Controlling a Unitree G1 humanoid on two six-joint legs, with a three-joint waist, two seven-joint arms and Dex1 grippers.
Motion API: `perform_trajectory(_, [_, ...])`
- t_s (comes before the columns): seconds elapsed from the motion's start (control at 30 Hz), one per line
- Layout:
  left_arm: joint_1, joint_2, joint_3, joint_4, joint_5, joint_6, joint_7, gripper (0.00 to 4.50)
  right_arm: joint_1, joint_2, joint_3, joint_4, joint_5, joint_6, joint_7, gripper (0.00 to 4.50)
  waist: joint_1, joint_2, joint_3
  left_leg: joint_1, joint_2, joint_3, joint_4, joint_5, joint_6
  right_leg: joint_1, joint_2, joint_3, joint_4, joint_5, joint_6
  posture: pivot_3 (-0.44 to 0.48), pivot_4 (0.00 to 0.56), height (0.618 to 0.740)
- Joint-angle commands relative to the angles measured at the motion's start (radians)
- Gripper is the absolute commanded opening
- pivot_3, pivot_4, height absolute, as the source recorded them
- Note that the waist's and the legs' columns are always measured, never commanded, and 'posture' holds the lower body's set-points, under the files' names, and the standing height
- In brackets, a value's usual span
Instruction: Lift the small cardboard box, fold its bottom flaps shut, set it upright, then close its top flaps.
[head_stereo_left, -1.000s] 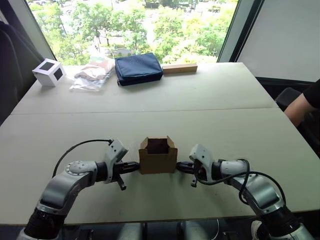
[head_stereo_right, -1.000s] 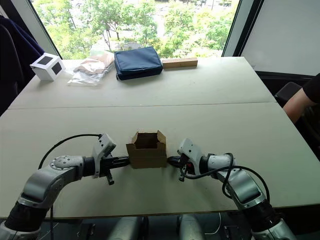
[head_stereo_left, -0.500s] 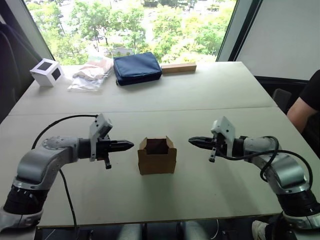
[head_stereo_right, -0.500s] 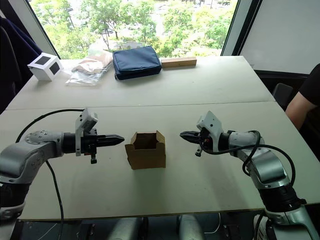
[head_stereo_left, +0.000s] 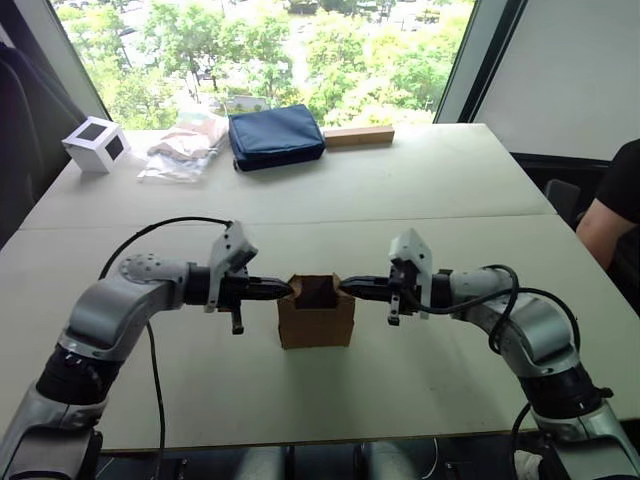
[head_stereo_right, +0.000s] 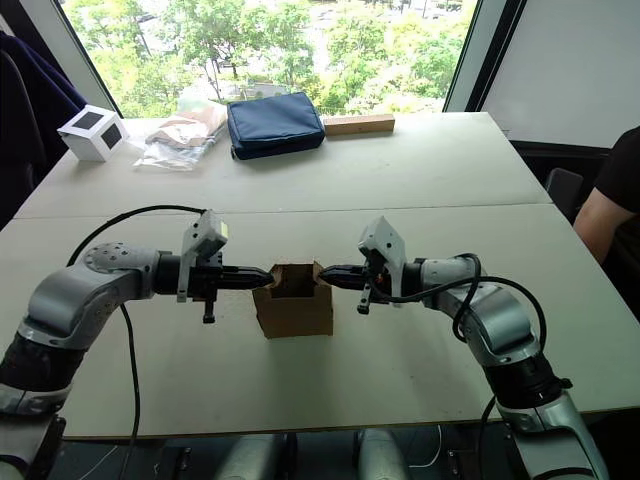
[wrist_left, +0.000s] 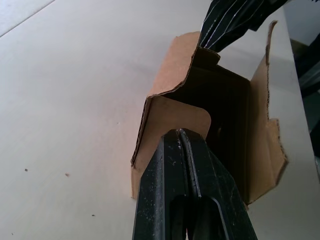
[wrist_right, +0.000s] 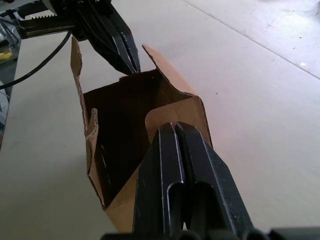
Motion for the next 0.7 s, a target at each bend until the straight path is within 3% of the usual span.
perform_trajectory(0.03, [-0.022,-0.014,-0.022,0.013,0.034,-0.044,-0.001,0.02,-0.021,0.002,0.01,-0.001,-0.013,-0.033,0.013,0.0,-0.001,0.0,0.0,0.0,0.0,0.0,0.0,0.0,0.0,0.0,0.0,0.0,0.0,0.0,0.0,0.0,0.15,0.737])
perform_trajectory(0.7, [-0.005,-0.058,-0.044,0.037,0.084,-0.075,0.013,0.02,-0.048,0.019,0.091,0.072,-0.104,-0.104,0.045,0.0,-0.001,0.0,0.0,0.0,0.0,0.0,0.0,0.0,0.0,0.0,0.0,0.0,0.0,0.0,0.0,0.0,0.15,0.737])
